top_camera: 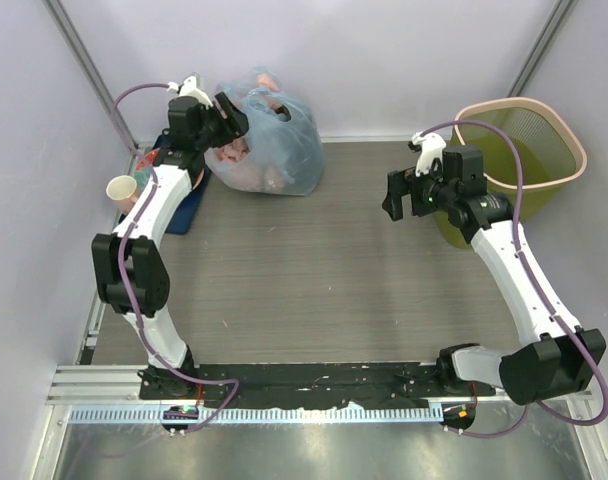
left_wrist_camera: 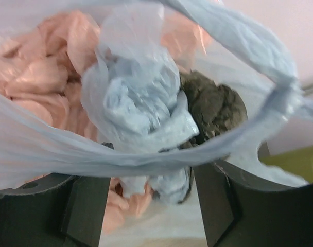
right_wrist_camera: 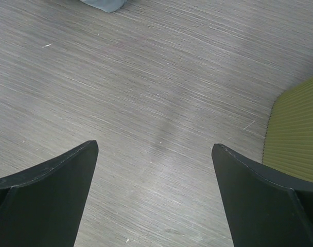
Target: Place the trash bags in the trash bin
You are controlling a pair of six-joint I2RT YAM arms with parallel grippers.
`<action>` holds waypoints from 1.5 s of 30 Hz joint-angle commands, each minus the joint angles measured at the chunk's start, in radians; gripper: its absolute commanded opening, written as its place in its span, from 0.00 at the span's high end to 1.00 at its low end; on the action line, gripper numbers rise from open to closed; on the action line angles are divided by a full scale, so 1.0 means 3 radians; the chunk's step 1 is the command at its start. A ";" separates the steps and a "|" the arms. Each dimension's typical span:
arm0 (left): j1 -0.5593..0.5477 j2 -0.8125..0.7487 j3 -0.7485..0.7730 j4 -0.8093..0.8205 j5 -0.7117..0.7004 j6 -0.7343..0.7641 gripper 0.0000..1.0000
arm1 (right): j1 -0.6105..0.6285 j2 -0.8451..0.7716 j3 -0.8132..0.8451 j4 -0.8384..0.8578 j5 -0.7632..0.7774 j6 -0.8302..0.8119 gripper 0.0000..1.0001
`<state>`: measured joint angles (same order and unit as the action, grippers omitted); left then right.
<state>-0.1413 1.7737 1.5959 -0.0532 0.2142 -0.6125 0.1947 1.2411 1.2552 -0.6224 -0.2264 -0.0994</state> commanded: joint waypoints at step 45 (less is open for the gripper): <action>-0.0286 -0.0170 0.0592 0.0044 -0.0607 0.0936 1.00 | 0.0010 0.0148 0.0264 0.0065 -0.0033 -0.0078 0.02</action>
<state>-0.2253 1.8210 1.8004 -0.1329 -0.0196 -0.4213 0.1947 1.2758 1.2755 -0.6216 -0.2054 -0.1108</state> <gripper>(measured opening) 0.013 0.987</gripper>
